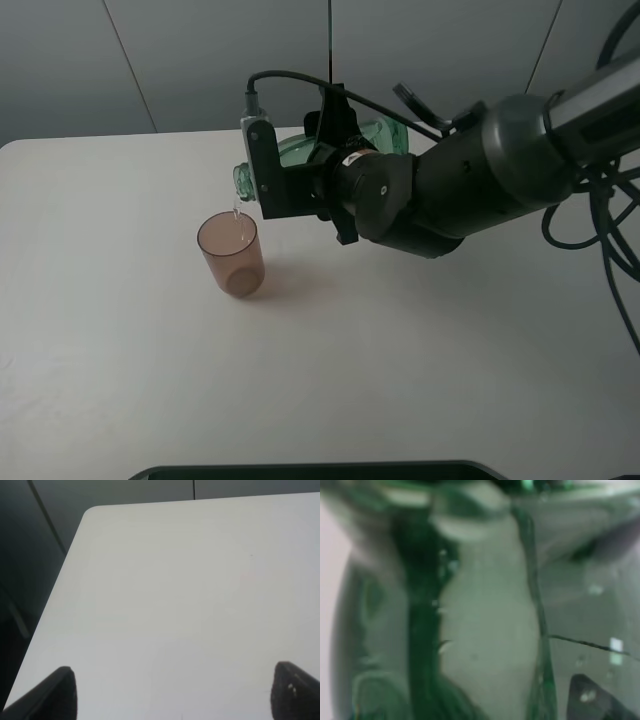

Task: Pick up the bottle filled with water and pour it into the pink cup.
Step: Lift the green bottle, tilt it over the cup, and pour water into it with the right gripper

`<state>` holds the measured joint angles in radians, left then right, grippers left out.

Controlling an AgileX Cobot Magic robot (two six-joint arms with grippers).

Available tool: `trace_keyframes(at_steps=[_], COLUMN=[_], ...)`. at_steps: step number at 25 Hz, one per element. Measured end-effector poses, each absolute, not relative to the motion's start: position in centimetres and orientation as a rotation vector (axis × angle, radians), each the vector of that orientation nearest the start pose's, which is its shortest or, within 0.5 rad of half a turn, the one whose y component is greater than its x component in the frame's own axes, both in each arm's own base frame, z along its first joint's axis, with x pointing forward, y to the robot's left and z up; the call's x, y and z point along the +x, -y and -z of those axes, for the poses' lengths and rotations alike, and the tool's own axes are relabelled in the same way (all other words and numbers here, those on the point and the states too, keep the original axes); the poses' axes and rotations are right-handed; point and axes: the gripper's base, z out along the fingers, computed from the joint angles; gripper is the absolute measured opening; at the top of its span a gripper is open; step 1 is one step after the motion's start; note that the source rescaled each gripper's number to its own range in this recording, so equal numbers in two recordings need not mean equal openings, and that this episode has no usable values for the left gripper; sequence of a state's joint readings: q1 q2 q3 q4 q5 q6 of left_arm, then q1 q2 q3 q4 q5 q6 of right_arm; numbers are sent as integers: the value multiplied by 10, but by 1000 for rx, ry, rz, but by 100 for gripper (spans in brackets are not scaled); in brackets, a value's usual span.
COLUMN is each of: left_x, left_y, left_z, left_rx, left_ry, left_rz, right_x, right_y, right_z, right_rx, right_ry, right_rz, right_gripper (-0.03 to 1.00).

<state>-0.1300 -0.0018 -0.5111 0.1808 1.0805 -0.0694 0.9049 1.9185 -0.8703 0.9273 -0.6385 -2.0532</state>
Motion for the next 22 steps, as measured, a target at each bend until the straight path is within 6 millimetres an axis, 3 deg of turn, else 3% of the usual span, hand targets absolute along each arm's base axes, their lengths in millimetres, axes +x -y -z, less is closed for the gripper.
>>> trace_keyframes(at_steps=[22], left_x=[-6], left_y=[-15], left_z=[-280], left_rx=[50], left_ry=[-2038], left_rz=[-92], right_x=[258], right_y=[-258], right_z=[-141], right_rx=[-1725], right_ry=[-1245], right_rz=[742], right_gripper=[0])
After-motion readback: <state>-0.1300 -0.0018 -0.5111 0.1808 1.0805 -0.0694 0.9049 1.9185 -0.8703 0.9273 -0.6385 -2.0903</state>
